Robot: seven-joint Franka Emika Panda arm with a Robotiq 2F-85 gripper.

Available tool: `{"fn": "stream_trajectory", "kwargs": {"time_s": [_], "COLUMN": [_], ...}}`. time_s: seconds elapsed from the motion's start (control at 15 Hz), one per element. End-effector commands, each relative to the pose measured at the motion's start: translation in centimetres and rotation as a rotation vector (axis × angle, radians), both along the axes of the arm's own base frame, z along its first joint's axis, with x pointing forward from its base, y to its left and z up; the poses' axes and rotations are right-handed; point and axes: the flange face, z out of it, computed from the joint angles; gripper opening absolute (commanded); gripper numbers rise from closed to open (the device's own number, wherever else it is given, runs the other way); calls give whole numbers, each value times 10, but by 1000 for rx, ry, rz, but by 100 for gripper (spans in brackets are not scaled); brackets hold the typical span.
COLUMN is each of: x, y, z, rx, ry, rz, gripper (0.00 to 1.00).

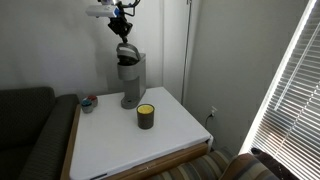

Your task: Close the water reservoir lid on the Keurig machine

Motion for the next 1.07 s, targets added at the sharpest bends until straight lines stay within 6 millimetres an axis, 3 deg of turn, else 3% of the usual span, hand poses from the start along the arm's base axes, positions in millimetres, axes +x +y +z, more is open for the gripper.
{"fn": "stream_trajectory", "kwargs": {"time_s": [0.0,0.27,0.67,1.0], "x": [-7,-18,-20,-26], "y": [-3,2,7,13], "z": [-17,-37,-63,-47], "rx": [-62,-83,-96,-89], "ry": [122,247,302,352], "rz": [-33,-30,-46,-33], "gripper": [0,0,0,0]}}
